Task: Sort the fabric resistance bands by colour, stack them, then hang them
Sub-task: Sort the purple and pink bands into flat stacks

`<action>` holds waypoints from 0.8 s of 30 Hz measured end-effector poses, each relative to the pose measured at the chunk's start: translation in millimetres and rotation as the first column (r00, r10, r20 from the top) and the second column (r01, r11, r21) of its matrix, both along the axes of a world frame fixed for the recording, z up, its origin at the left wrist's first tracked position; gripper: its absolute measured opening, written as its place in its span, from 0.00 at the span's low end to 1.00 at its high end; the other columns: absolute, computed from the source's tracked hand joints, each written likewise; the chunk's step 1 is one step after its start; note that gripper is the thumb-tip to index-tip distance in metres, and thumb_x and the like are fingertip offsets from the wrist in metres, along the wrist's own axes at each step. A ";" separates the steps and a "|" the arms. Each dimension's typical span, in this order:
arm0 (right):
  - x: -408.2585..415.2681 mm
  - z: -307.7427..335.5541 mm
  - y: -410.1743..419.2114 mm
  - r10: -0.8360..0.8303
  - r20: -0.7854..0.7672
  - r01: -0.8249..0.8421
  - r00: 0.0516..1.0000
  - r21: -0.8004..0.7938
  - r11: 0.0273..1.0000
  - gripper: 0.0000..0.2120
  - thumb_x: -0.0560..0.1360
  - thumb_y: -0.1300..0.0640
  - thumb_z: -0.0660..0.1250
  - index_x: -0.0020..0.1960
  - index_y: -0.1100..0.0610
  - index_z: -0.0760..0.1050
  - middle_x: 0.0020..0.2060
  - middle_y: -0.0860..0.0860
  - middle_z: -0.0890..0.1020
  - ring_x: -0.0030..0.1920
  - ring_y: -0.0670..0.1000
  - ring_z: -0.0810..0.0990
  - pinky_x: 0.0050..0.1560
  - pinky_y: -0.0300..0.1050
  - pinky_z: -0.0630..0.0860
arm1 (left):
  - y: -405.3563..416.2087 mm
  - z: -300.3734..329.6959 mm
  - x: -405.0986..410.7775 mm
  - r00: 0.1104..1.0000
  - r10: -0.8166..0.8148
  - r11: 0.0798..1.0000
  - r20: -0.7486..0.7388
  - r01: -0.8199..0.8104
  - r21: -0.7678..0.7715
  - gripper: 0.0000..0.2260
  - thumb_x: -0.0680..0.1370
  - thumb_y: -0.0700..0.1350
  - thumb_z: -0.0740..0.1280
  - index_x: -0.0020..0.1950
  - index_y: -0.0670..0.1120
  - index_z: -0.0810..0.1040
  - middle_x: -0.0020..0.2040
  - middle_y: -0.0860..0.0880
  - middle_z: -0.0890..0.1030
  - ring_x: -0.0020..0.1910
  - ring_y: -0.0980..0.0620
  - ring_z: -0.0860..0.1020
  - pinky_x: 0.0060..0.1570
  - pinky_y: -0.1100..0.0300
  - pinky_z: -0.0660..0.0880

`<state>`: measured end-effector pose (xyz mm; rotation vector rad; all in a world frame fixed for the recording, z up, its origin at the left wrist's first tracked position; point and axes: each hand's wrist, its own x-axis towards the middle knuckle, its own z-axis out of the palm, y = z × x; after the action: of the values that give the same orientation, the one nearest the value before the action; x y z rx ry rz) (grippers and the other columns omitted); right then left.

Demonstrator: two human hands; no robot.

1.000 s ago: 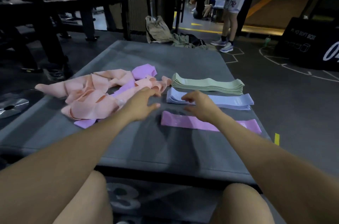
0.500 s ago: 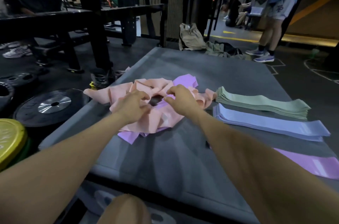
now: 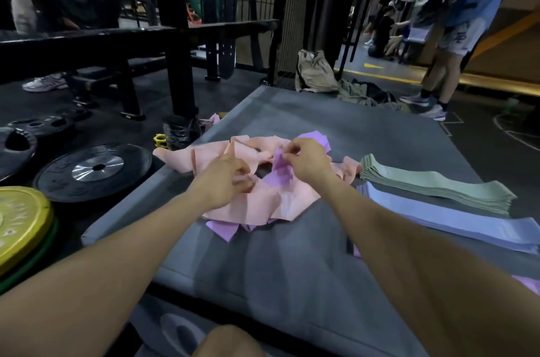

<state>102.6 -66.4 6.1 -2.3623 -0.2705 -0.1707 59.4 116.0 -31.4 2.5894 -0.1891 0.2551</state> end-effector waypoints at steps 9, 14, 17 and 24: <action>-20.3 73.9 24.9 0.010 0.274 -0.057 0.962 0.165 0.985 0.05 0.74 0.66 0.64 0.43 0.63 0.79 0.41 0.55 0.81 0.43 0.51 0.77 0.46 0.42 0.73 | -8.2 52.3 -9.4 0.995 0.078 0.953 0.054 -0.059 -0.299 0.14 0.75 0.48 0.69 0.58 0.43 0.76 0.53 0.50 0.76 0.51 0.54 0.74 0.51 0.63 0.68; -37.0 106.1 21.7 0.003 0.325 -0.084 0.946 0.236 0.968 0.05 0.74 0.65 0.65 0.43 0.61 0.78 0.37 0.49 0.78 0.40 0.48 0.76 0.44 0.40 0.73 | -30.8 69.3 -12.8 0.998 0.029 0.938 0.052 -0.010 -0.346 0.02 0.75 0.44 0.69 0.45 0.46 0.78 0.42 0.50 0.80 0.43 0.49 0.77 0.44 0.61 0.73; -42.5 117.0 12.3 -0.011 0.359 -0.082 0.933 0.242 0.967 0.05 0.74 0.65 0.65 0.43 0.61 0.79 0.35 0.49 0.77 0.38 0.47 0.75 0.40 0.37 0.70 | -35.0 78.4 -15.8 0.991 0.118 0.921 0.060 -0.087 -0.380 0.11 0.76 0.41 0.67 0.36 0.47 0.71 0.31 0.53 0.72 0.30 0.54 0.68 0.30 0.66 0.64; -53.3 117.0 -6.3 -0.051 0.333 -0.052 0.941 0.294 0.954 0.06 0.76 0.64 0.62 0.41 0.56 0.71 0.36 0.52 0.78 0.40 0.52 0.75 0.41 0.45 0.72 | -16.5 120.0 -22.6 0.939 0.302 0.813 0.162 -0.165 -0.558 0.09 0.77 0.41 0.65 0.38 0.49 0.72 0.34 0.52 0.74 0.38 0.49 0.73 0.42 0.57 0.71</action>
<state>49.3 -72.7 123.1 -2.0220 -0.3808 -0.5808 36.7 99.5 88.5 2.0050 0.1124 0.6262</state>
